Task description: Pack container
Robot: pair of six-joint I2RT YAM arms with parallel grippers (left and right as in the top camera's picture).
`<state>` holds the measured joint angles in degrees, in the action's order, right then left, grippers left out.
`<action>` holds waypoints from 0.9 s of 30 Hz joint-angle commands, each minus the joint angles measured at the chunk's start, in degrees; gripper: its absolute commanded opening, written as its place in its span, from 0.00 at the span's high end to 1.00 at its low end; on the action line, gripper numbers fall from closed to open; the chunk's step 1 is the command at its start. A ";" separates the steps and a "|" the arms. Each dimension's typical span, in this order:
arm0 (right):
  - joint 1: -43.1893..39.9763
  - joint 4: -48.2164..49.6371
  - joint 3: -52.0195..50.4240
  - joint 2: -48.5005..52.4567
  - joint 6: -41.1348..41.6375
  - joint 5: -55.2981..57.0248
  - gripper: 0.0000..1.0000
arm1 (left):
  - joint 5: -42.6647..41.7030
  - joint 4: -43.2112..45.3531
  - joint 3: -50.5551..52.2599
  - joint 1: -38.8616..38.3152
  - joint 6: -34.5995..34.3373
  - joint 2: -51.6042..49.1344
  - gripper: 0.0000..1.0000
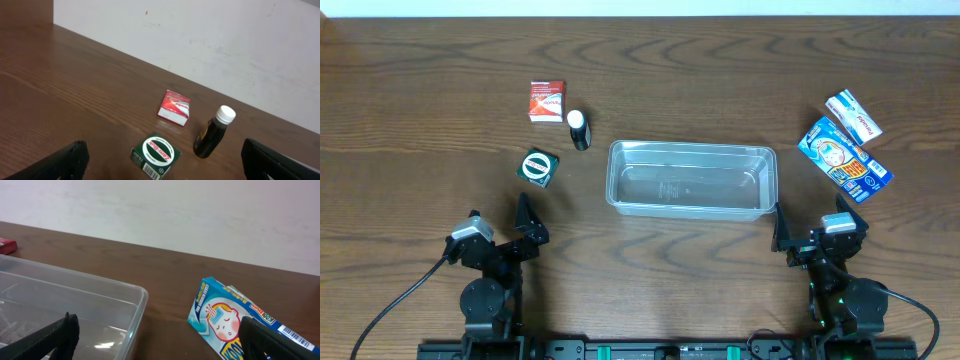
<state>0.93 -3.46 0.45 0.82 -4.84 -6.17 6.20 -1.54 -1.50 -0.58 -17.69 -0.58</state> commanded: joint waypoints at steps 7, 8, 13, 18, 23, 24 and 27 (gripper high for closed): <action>-0.55 -0.17 -0.13 -0.50 -0.59 0.37 0.01 | 0.70 -2.10 1.27 0.24 1.18 0.35 0.02; -0.55 0.13 -0.13 -0.50 -0.63 0.46 0.01 | 0.70 -2.08 1.27 0.24 1.18 0.35 0.02; -0.55 0.70 -0.13 -0.50 -0.98 1.44 0.01 | 0.70 -2.10 1.27 0.24 1.16 0.35 0.02; -0.55 0.00 -0.13 -0.50 0.72 -2.36 0.01 | 0.70 -2.10 1.27 0.24 1.16 0.35 0.02; -0.55 1.18 -0.09 -0.48 3.28 -5.90 0.01 | 0.70 -2.08 1.27 0.24 1.16 0.35 0.02; -0.55 1.16 0.11 -0.44 3.30 -6.56 0.01 | 0.70 -2.10 1.27 0.24 1.16 0.35 0.02; -0.55 1.07 1.86 1.40 3.32 -7.19 0.01 | 0.70 -2.10 1.27 0.24 1.16 0.35 0.02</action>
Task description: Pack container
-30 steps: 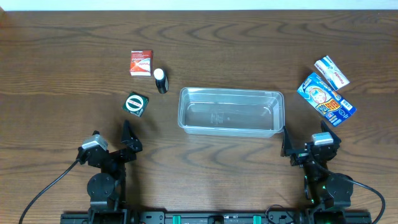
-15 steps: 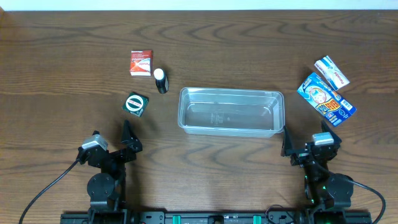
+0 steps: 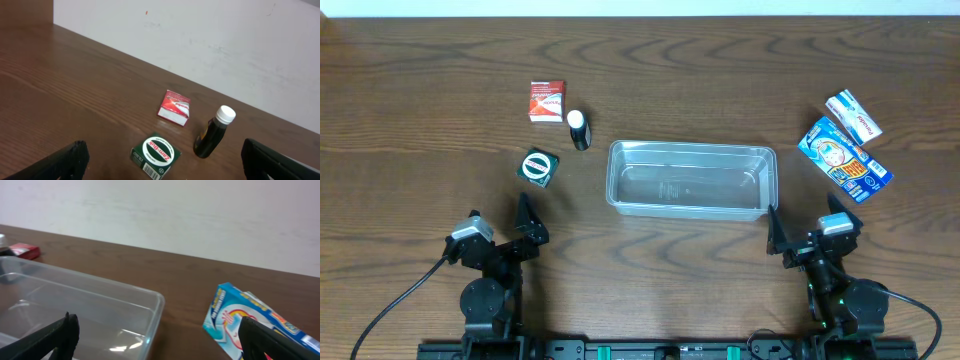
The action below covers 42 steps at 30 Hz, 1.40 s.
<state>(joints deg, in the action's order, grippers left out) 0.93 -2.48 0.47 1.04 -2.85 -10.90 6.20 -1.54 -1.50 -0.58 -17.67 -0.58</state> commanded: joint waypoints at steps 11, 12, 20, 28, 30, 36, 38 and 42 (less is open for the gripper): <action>-0.66 -0.35 28.11 34.32 0.44 -4.24 0.01 | 0.70 -2.08 1.27 0.24 1.14 0.35 0.02; -0.66 -1.25 31.39 37.75 0.44 -4.70 0.01 | 0.70 -2.10 1.27 0.24 1.14 0.35 0.02; -0.74 -27.36 64.37 65.44 -0.68 -5.42 0.01 | 0.70 -2.10 1.27 0.24 1.16 0.35 0.02; -1.86 -40.26 75.49 77.44 -0.81 -1.62 0.01 | 0.70 -2.08 1.27 0.24 1.14 0.35 0.02; -2.95 -41.46 75.49 77.90 -0.83 1.29 0.01 | 0.70 -2.08 1.27 0.24 1.14 0.35 0.02; -7.56 -46.64 75.49 78.09 -4.57 5.33 0.01 | 0.70 -2.10 1.27 0.24 1.14 0.35 0.02; -9.92 -47.74 75.47 78.14 -6.62 5.33 0.01 | 0.70 -2.08 1.27 0.24 1.14 0.35 0.02; -13.81 -48.70 75.36 79.28 -8.50 5.31 0.01 | 0.70 -2.08 1.27 0.24 1.14 0.35 0.02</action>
<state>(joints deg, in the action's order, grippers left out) -10.61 -50.94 74.63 79.37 -8.19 -6.63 6.20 -1.56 -1.50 -0.58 -17.54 -0.58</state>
